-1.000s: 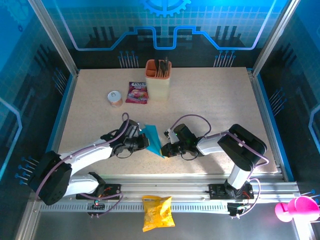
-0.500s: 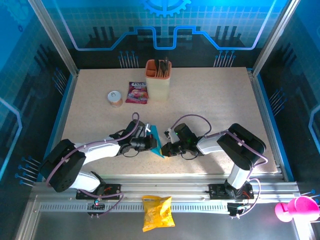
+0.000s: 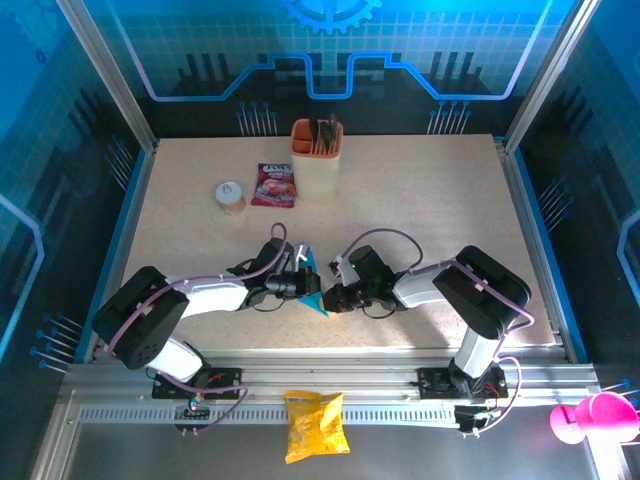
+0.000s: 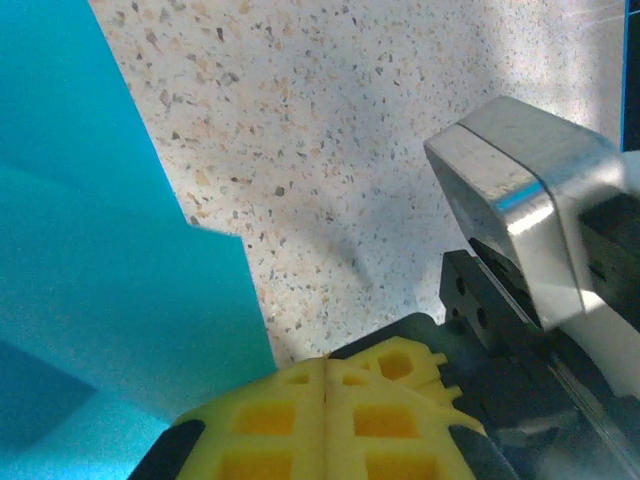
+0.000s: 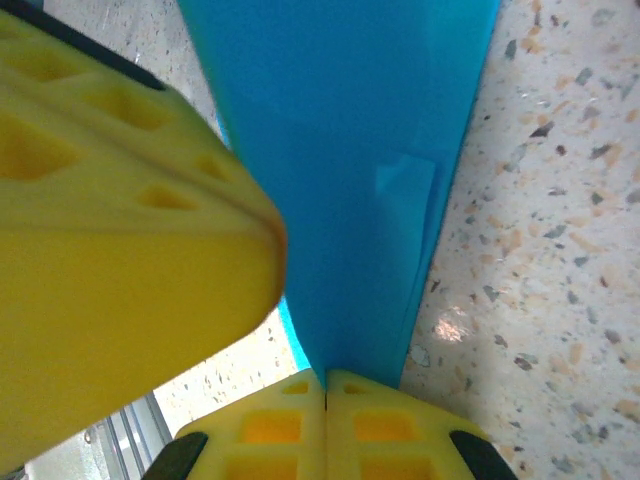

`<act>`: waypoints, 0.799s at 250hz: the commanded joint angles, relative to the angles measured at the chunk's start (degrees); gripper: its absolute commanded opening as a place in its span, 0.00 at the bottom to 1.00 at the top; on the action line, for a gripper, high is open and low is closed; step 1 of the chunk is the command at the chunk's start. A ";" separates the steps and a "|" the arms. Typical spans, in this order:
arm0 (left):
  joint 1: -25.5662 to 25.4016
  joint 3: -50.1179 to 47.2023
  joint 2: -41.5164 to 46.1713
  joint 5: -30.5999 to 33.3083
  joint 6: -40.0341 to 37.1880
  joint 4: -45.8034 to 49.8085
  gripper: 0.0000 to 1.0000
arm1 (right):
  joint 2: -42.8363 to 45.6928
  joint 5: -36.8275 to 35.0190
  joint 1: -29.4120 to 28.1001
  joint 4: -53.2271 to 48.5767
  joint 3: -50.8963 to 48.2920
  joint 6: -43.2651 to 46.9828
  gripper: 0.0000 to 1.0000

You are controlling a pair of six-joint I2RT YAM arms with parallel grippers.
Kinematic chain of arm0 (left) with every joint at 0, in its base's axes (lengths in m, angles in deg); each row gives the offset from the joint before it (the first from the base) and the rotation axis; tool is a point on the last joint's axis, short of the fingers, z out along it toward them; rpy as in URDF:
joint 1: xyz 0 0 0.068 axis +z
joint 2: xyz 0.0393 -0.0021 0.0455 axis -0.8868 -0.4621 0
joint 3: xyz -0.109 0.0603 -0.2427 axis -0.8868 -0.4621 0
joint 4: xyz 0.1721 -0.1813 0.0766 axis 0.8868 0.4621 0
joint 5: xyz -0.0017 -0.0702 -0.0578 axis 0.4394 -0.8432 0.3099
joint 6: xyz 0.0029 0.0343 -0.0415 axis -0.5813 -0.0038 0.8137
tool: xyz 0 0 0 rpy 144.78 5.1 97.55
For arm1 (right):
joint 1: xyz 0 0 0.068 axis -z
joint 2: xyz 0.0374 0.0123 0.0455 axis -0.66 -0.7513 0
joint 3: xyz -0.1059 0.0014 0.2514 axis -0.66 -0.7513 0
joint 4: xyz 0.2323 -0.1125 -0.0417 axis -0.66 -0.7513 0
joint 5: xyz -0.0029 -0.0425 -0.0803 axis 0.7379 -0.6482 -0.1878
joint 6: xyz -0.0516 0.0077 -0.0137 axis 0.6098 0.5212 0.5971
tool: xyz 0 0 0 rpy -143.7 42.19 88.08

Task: Fold a paper plane with a square sheet of paper (pick it up from the middle)
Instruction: Fourth fold the wing at the center of the table.

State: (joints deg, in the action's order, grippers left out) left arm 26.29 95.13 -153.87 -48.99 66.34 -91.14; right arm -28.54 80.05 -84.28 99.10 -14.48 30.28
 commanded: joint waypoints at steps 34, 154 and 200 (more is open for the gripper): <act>0.15 2.59 -3.01 0.93 -2.61 -2.88 0.00 | -9.15 -5.33 -2.08 -12.17 -3.08 0.30 0.00; 3.82 2.62 -5.66 2.82 -4.87 -3.27 0.00 | -9.42 -5.45 -2.09 -12.71 -2.71 0.49 0.00; 4.97 3.24 -7.42 2.82 -5.14 -4.05 0.00 | -9.42 -5.40 -2.12 -12.97 -2.43 0.61 0.00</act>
State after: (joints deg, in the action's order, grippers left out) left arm 30.29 96.96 -159.69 -47.25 63.30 -93.90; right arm -28.65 80.20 -84.24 98.22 -14.00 30.28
